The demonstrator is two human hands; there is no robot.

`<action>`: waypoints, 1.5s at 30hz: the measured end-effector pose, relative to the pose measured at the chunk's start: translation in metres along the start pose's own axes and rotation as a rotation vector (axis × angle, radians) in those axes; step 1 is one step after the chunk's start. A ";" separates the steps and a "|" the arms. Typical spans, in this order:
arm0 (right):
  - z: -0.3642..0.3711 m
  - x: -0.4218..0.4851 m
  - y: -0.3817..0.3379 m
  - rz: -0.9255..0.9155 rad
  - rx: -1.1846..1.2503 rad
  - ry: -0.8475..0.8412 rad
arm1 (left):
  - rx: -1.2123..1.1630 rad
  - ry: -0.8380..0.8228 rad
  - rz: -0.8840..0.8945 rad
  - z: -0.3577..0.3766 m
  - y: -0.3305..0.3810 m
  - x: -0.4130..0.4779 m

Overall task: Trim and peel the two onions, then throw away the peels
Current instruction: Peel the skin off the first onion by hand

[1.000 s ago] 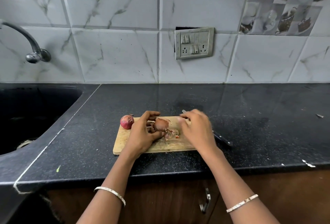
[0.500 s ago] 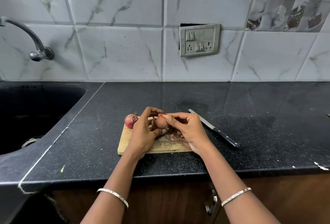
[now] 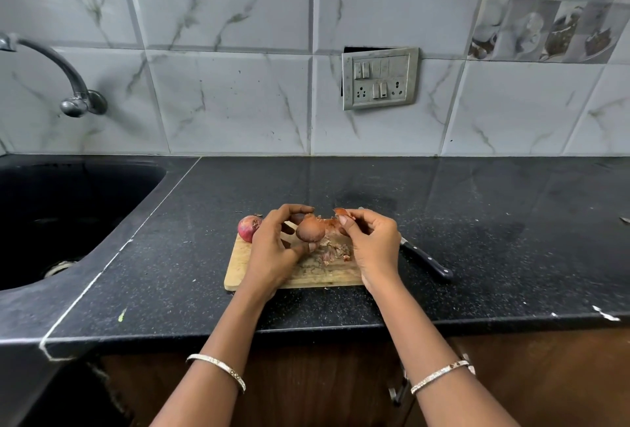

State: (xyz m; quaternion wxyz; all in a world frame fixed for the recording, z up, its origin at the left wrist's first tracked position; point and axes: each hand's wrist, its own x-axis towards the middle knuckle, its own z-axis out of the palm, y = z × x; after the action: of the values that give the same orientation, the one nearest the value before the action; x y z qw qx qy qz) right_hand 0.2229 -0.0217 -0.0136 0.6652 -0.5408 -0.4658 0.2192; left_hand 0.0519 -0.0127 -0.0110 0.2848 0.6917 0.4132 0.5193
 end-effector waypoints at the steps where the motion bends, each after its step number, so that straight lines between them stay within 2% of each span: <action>1: -0.001 0.000 0.000 -0.011 -0.029 0.028 | -0.022 -0.011 -0.010 0.000 0.000 0.000; 4: -0.001 -0.002 -0.002 -0.039 -0.129 0.077 | -0.072 -0.030 -0.022 0.000 0.000 0.000; 8: 0.001 -0.004 -0.008 -0.048 -0.167 -0.045 | -0.103 -0.006 -0.048 -0.001 -0.002 0.000; 11: 0.000 -0.007 -0.010 -0.156 -0.234 -0.120 | -0.111 0.017 -0.062 0.000 -0.004 0.001; 14: 0.003 -0.010 -0.006 -0.316 -0.404 -0.200 | -0.124 0.055 -0.083 0.000 -0.008 0.002; 18: 0.008 -0.007 -0.002 -0.299 -0.695 -0.392 | -0.160 0.090 -0.109 0.000 -0.010 0.002; 20: 0.010 -0.006 0.000 -0.290 -0.750 -0.420 | -0.203 0.085 -0.131 -0.001 -0.011 0.003; 25: 0.007 -0.001 0.001 -0.178 -0.645 -0.245 | -0.331 0.035 -0.178 -0.002 -0.009 0.003; 30: 0.005 -0.006 -0.002 -0.348 -0.477 -0.166 | -0.336 -0.038 -0.138 -0.003 -0.007 0.002; 34: 0.002 -0.012 -0.007 -0.381 -0.355 -0.247 | -0.265 -0.071 -0.072 -0.002 -0.009 0.002; 37: 0.002 -0.012 -0.009 -0.336 -0.315 -0.337 | -0.197 -0.100 -0.050 0.000 -0.011 0.002; 45: 0.001 -0.007 -0.006 -0.241 -0.203 -0.346 | -0.153 -0.129 -0.052 0.001 -0.008 0.003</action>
State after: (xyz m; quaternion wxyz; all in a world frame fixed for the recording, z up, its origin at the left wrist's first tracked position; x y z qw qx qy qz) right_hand 0.2175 -0.0290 -0.0109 0.5389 -0.4998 -0.6538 0.1797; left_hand 0.0510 -0.0060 -0.0168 0.3763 0.6889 0.3710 0.4962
